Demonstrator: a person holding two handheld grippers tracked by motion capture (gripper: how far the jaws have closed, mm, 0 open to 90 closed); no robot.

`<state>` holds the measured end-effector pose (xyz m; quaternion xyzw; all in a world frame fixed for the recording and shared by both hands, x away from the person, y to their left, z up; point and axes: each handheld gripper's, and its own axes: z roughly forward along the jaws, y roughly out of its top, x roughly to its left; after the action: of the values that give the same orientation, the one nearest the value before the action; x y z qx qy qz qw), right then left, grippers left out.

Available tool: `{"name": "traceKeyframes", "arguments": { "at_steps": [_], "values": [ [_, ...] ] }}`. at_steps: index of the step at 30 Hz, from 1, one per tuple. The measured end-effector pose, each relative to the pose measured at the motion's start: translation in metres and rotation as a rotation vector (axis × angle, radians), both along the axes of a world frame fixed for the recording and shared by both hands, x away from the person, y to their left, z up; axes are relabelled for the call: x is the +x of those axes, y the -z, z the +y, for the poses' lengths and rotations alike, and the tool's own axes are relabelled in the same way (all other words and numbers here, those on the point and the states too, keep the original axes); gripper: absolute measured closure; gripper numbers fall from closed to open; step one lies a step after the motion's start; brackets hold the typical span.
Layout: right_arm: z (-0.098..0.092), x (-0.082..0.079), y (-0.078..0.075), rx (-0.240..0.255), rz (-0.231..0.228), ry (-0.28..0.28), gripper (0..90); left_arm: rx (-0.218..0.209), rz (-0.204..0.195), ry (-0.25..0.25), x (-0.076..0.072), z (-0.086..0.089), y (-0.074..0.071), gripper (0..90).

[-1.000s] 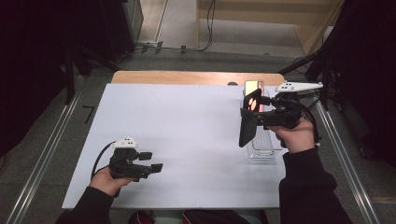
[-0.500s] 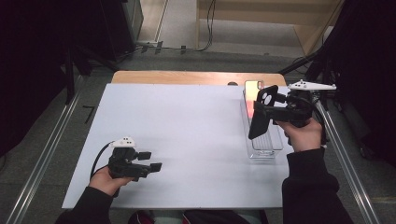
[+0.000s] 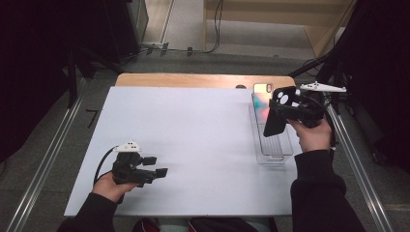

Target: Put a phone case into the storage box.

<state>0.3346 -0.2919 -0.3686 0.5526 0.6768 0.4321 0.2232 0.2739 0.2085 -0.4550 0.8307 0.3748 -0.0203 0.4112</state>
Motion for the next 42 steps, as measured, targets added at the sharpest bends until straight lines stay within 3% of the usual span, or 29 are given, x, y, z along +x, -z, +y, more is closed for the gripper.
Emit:
{"name": "traceKeyframes", "arguments": {
  "at_steps": [12,21,33,36,42],
  "values": [
    [0.005,0.027,0.022,-0.057,0.022,0.088,11.6,-0.013,-0.007,-0.016,0.000,0.003,-0.002,28.3],
    [0.011,0.052,0.039,-0.058,0.044,0.154,11.6,-0.010,-0.009,-0.016,0.000,0.004,-0.002,28.3],
    [0.018,0.076,0.058,-0.067,0.054,0.201,11.6,-0.017,-0.013,-0.022,0.001,0.005,-0.002,28.3],
    [0.018,0.084,0.063,-0.070,0.073,0.213,11.6,-0.023,-0.012,-0.024,0.000,0.006,-0.003,28.3],
    [0.025,0.096,0.068,-0.089,0.061,0.229,11.7,-0.035,-0.004,-0.016,0.001,0.006,-0.001,28.3]
  ]
}}
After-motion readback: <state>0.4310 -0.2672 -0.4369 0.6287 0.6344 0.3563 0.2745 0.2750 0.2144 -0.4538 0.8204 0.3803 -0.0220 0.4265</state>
